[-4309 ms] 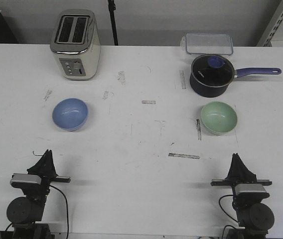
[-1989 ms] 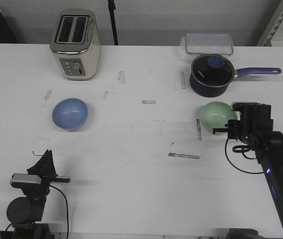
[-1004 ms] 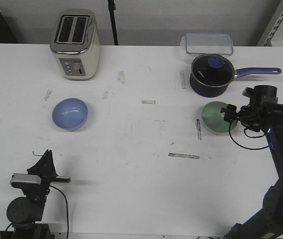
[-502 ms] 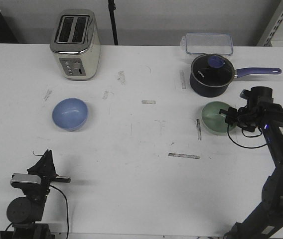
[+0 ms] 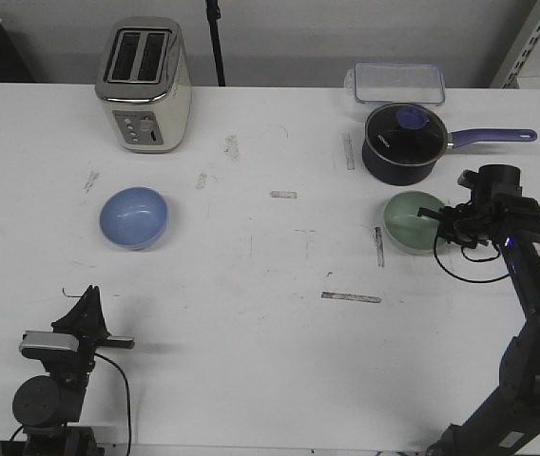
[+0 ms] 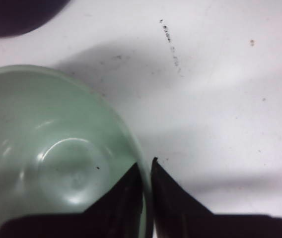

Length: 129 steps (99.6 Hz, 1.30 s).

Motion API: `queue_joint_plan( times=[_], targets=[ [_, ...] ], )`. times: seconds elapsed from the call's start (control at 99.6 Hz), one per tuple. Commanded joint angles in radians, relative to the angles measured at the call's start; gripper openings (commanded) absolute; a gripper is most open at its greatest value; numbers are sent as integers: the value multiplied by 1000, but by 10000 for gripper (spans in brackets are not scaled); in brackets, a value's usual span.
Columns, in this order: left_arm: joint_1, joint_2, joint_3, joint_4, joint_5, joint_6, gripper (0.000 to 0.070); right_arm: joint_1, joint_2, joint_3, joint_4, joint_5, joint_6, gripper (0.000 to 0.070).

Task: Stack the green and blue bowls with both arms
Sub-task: 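Close the right gripper on the green bowl's rim, then drag the green bowl with the right gripper toward the table center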

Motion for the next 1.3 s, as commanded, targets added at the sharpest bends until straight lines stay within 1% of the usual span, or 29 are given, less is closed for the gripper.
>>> queue_joint_plan(
  times=[0.0,0.181,0.352,0.432,0.552,0.814,0.984,1.115,1.286],
  targets=[
    [2,-2,-22,13,1,6,1,3,-25,23,3,3,4,3],
    [2,-2,-22,13,1,5,1,43,-101,23,-7,4,39,3],
    [2,-2,-22,13,1,5,1,130,-133,23,-23,3,49,3],
    [2,-2,-22,13,1,5,1,190,-133,23,-24,-1,64,3],
    [2,-2,-22,13,1,5,1,293,-132,23,-4,-25,125,3],
    [2,-2,-22,13,1,6,1,536,-116,20,26,-5,209,3],
    [2,-2,-22,13,1,6,1,656,-74,19,31,11,232,3],
    [2,-2,-22,13,1,6,1,707,-37,19,38,10,272,3],
    [2,-2,-22,13,1,5,1,722,-8,19,46,16,305,3]
  ],
)
